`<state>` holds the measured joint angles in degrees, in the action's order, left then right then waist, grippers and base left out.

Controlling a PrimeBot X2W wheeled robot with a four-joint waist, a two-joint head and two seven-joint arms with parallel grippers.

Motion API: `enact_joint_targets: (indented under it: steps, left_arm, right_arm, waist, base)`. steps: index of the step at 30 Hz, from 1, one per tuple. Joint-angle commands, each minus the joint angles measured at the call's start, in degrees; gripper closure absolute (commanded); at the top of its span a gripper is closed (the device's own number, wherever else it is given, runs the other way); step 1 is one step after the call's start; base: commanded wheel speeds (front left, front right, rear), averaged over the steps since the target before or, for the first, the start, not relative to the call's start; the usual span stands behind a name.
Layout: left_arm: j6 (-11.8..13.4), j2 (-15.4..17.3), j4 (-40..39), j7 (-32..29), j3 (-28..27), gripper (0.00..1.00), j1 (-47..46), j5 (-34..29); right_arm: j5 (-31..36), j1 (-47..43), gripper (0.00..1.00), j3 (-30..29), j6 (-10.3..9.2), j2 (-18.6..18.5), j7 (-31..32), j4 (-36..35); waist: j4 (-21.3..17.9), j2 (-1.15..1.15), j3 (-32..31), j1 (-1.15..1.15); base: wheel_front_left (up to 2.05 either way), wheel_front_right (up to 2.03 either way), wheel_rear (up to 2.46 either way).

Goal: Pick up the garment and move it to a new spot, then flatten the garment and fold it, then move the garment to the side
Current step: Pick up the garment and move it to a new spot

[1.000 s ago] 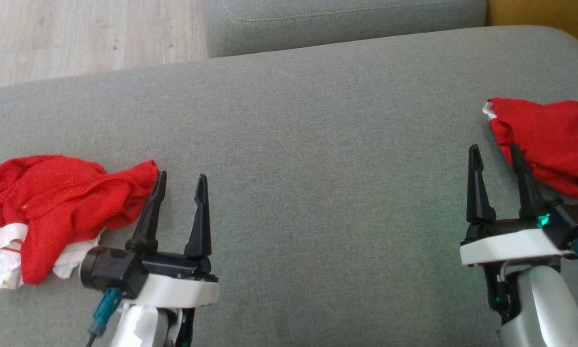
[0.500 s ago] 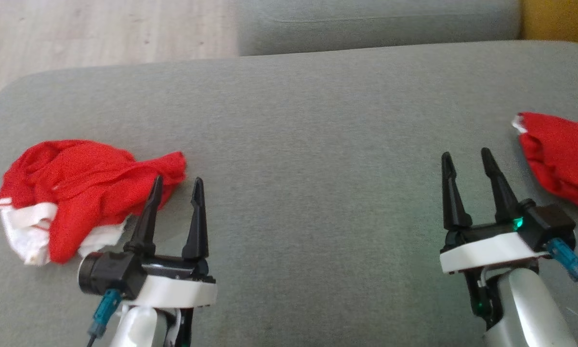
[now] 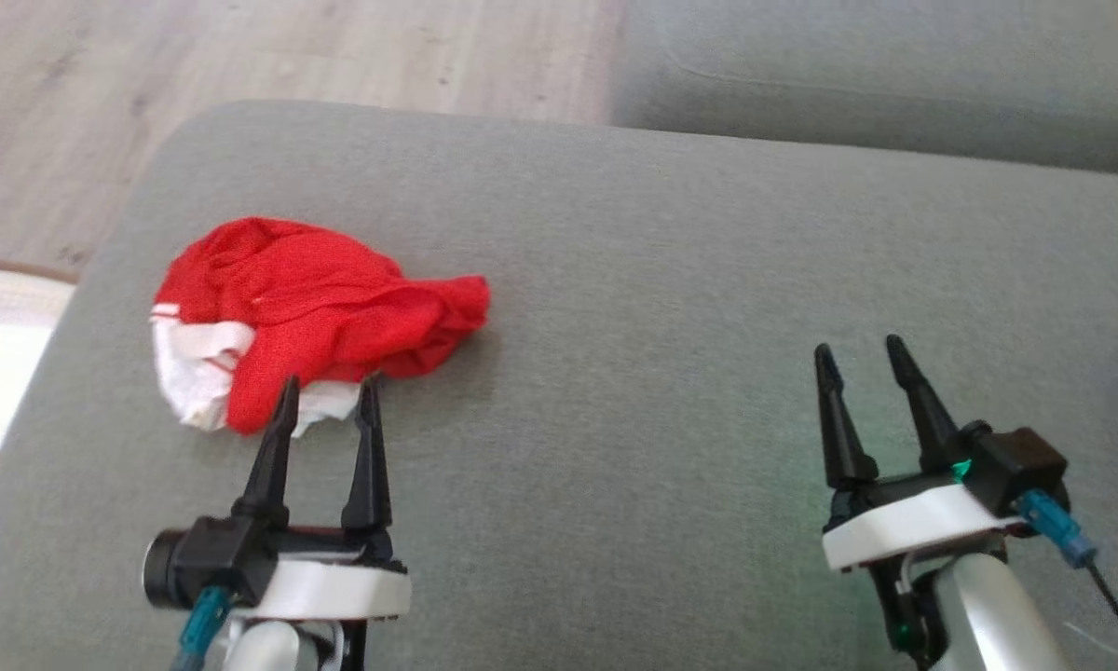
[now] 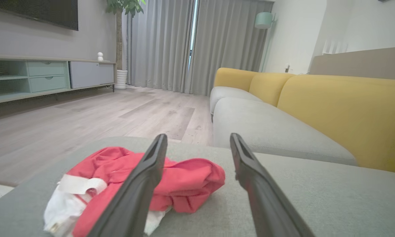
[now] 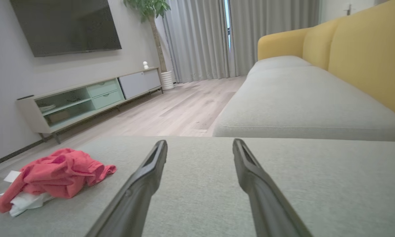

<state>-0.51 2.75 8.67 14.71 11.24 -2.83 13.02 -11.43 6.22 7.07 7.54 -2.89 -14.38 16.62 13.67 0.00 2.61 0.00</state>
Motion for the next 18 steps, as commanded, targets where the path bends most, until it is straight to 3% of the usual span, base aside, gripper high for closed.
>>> enact_joint_targets:
  steps: [1, 11, 18]
  left_arm:
    - [0.2, 0.13, -2.01, 0.29, -1.94, 0.0, -1.04, -0.54]
    - [-0.08, 0.13, -2.29, 0.29, -2.58, 0.0, -0.15, -0.89]
    - [-0.24, 0.12, -2.97, 0.29, -4.51, 0.0, -0.07, -1.06]
  right_arm:
    - [-0.08, 0.5, 0.0, 1.98, -0.05, 0.01, -0.62, -1.42]
    - [-0.98, -0.58, 0.0, 2.49, -0.05, 0.02, -0.62, -1.43]
    - [-0.92, -0.12, 0.0, 2.85, -0.05, 0.02, -0.62, -1.73]
  waist:
    - [2.43, 0.0, -1.4, 0.0]
    - [6.22, 0.0, -1.95, 0.0]
    - [5.47, 0.0, -0.56, 0.0]
  base:
    - [0.0, 0.0, 0.0]
    - [0.0, 0.0, 0.0]
    - [0.0, 0.0, 0.0]
